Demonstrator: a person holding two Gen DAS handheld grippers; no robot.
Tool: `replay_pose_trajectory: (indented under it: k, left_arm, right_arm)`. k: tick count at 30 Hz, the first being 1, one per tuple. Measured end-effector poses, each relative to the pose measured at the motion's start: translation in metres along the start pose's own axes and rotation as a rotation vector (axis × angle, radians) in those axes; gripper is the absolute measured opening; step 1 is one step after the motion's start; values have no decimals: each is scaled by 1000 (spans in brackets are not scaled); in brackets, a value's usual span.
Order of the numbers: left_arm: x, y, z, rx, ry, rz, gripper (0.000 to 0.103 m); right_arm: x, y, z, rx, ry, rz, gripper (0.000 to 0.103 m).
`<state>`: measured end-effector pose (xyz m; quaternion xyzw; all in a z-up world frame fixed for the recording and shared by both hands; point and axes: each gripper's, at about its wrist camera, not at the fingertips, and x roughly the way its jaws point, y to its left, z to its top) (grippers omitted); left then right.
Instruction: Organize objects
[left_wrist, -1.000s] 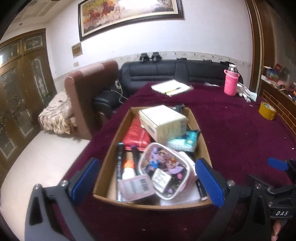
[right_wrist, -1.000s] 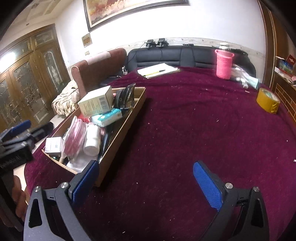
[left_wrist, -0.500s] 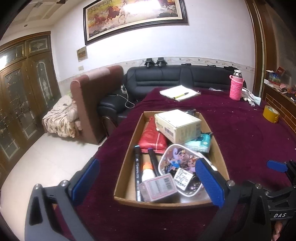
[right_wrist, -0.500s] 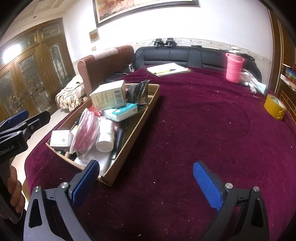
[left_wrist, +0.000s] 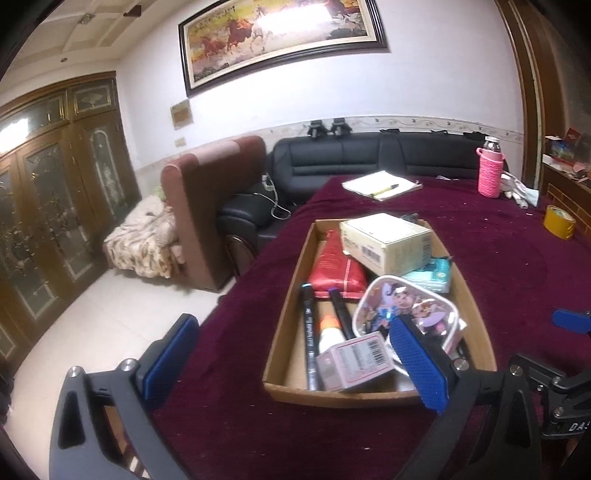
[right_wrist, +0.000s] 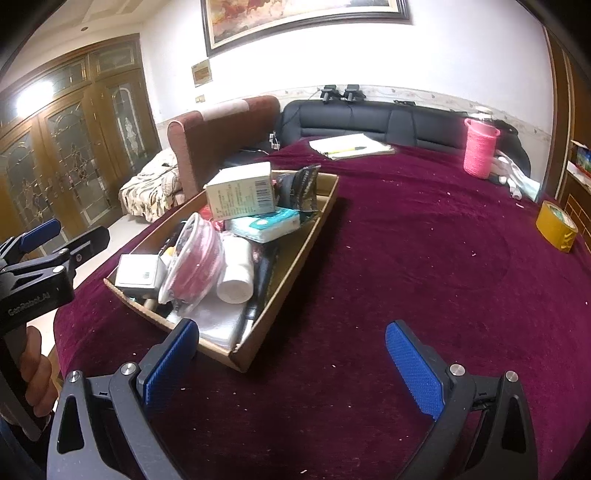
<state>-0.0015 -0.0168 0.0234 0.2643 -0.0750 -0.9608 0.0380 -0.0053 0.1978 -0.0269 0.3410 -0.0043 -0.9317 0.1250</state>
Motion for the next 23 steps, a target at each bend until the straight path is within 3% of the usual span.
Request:
replay_pose_trajectory:
  k: [6, 23]
  left_arm:
    - [0, 1, -4, 11, 1, 49, 103]
    - [1, -1, -9, 15, 19, 69, 103]
  right_arm:
    - [-4, 14, -4, -12, -42, 47, 103]
    - [3, 9, -8, 5, -43, 64, 103]
